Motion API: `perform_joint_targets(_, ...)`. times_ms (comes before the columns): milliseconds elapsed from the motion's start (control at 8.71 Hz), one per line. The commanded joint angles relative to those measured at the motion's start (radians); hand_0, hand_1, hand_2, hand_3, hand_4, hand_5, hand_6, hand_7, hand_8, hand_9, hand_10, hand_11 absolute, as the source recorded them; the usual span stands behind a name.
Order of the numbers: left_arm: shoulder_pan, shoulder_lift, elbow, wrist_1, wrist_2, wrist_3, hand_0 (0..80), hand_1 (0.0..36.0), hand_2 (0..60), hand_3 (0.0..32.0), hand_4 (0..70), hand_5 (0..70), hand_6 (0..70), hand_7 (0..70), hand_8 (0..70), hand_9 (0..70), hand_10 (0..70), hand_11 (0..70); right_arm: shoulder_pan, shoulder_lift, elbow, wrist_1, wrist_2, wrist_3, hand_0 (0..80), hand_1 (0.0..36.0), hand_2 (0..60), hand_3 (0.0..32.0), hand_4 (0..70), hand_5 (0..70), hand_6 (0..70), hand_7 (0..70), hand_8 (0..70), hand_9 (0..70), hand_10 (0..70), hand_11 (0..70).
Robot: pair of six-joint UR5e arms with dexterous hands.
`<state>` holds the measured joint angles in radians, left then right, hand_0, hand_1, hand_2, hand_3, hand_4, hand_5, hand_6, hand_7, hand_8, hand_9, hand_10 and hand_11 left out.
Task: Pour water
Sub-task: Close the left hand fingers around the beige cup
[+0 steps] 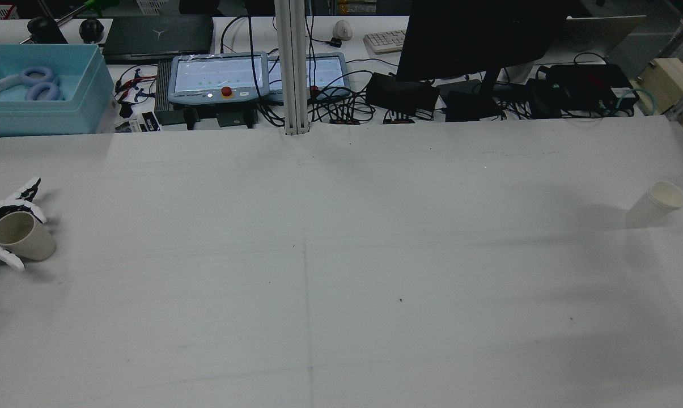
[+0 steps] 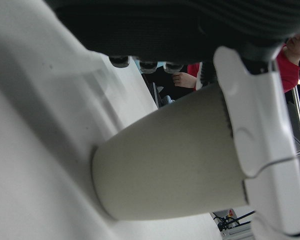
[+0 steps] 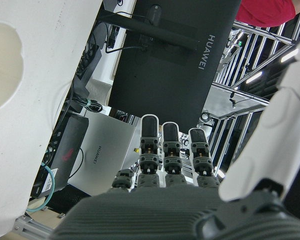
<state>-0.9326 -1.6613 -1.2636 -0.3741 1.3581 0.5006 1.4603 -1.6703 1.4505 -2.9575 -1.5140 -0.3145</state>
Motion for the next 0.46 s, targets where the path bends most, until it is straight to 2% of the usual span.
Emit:
perform_joint_targets(0, 0.0, -0.003, -0.007, 0.02, 0.001, -0.005, 72.0, 14.2, 0.0, 0.0, 70.0, 70.0, 3.8, 6.5, 3.7, 0.6, 1.0, 2.5, 0.0, 0.0, -0.001, 0.0, 0.0, 0.0, 48.2, 7.7, 0.0, 0.0, 18.5, 17.9, 19.7, 26.7, 25.0, 30.0, 4.0, 6.4)
perform_joint_targets(115, 0.0, -0.003, -0.008, 0.02, 0.001, -0.011, 70.6, 23.3, 15.5, 0.0, 70.0, 70.0, 4.5, 7.5, 4.2, 1.4, 1.7, 3.9, 0.0, 0.0, -0.001, 0.0, 0.0, 0.0, 48.1, 7.7, 0.0, 0.0, 18.5, 17.9, 19.7, 26.7, 25.1, 30.0, 4.1, 6.5)
perform_joint_targets(230, 0.0, -0.003, -0.034, 0.043, 0.001, -0.013, 63.8, 32.7, 60.0, 0.0, 70.0, 70.0, 4.7, 8.5, 4.3, 1.8, 2.4, 5.3, 0.0, 0.0, -0.001, 0.0, 0.002, 0.0, 48.1, 7.6, 0.0, 0.0, 18.3, 17.7, 19.6, 26.8, 25.0, 30.0, 4.1, 6.6)
perform_joint_targets(345, 0.0, -0.003, -0.054, 0.059, 0.003, -0.023, 61.5, 34.8, 60.0, 0.0, 70.0, 70.0, 5.3, 9.7, 4.3, 2.4, 3.4, 6.6, 0.002, 0.0, -0.001, 0.0, 0.0, 0.002, 48.3, 7.7, 0.0, 0.0, 18.3, 17.8, 19.7, 26.8, 25.2, 30.3, 4.2, 6.7)
